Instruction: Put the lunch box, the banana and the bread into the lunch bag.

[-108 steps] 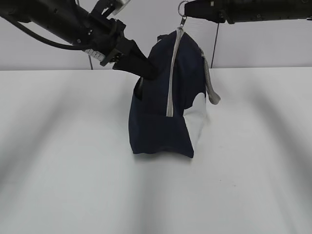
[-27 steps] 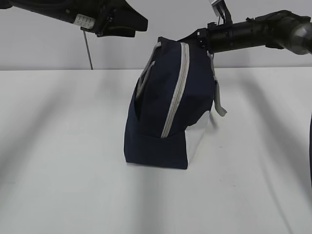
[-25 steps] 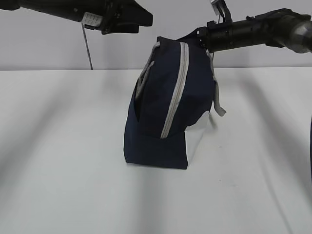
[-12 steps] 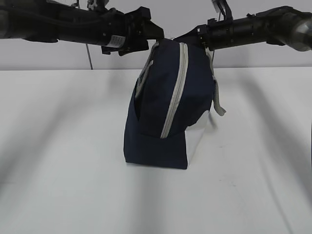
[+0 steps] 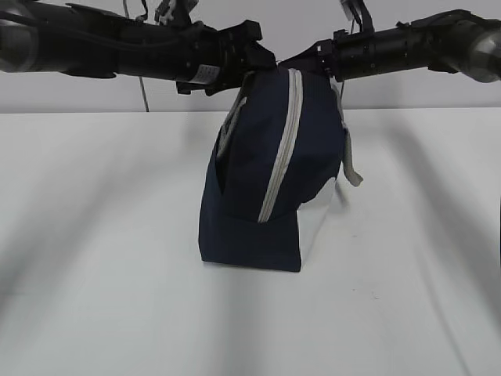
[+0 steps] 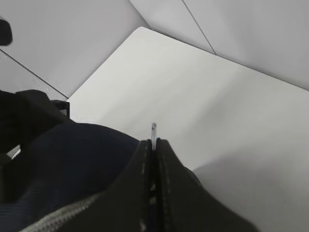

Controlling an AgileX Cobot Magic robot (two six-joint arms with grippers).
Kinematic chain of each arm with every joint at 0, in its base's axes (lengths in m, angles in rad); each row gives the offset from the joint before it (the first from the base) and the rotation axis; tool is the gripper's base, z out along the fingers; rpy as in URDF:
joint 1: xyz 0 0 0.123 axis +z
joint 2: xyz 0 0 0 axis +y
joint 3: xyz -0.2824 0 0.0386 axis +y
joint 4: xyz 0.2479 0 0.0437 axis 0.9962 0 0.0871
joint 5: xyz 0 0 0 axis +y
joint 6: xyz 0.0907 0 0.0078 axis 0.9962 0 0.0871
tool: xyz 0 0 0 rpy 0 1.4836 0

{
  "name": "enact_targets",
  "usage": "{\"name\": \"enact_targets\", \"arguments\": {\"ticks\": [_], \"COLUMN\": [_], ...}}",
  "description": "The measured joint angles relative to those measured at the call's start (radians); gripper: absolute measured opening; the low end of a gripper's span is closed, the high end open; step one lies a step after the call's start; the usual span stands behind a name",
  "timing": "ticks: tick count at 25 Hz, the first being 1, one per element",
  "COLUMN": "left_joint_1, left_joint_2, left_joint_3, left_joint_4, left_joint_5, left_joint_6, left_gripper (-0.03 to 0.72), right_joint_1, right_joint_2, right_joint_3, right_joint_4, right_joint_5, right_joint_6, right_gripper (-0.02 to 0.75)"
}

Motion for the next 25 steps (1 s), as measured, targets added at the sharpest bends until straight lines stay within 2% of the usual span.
{"name": "enact_targets", "arguments": {"ticks": [3, 9, 14, 19, 25], "left_joint_1": [-0.004, -0.004, -0.004, -0.003, -0.001], "left_joint_2": [0.001, 0.001, 0.001, -0.005, -0.032], "left_joint_3": [0.000, 0.000, 0.000, 0.000, 0.000], "left_joint_4": [-0.001, -0.001, 0.000, 0.009, 0.040], "left_joint_5": [-0.004, -0.007, 0.022, 0.046, 0.066], "left_joint_6": [0.000, 0.000, 0.002, 0.040, 0.051], "left_gripper": [0.358, 0.148, 0.031, 0.023, 0.023], "right_joint_1": [0.000, 0.000, 0.000, 0.000, 0.000], "right_joint_2": [0.000, 0.000, 0.000, 0.000, 0.000], "right_joint_3": [0.000, 0.000, 0.000, 0.000, 0.000], "right_joint_4": [-0.002, 0.003, 0.053, 0.099, 0.053], "right_joint_5": [0.000, 0.006, 0.062, 0.082, 0.139], "right_joint_6": [0.000, 0.006, 0.041, 0.049, 0.106], "right_gripper": [-0.016, -0.016, -0.016, -0.016, -0.016]}}
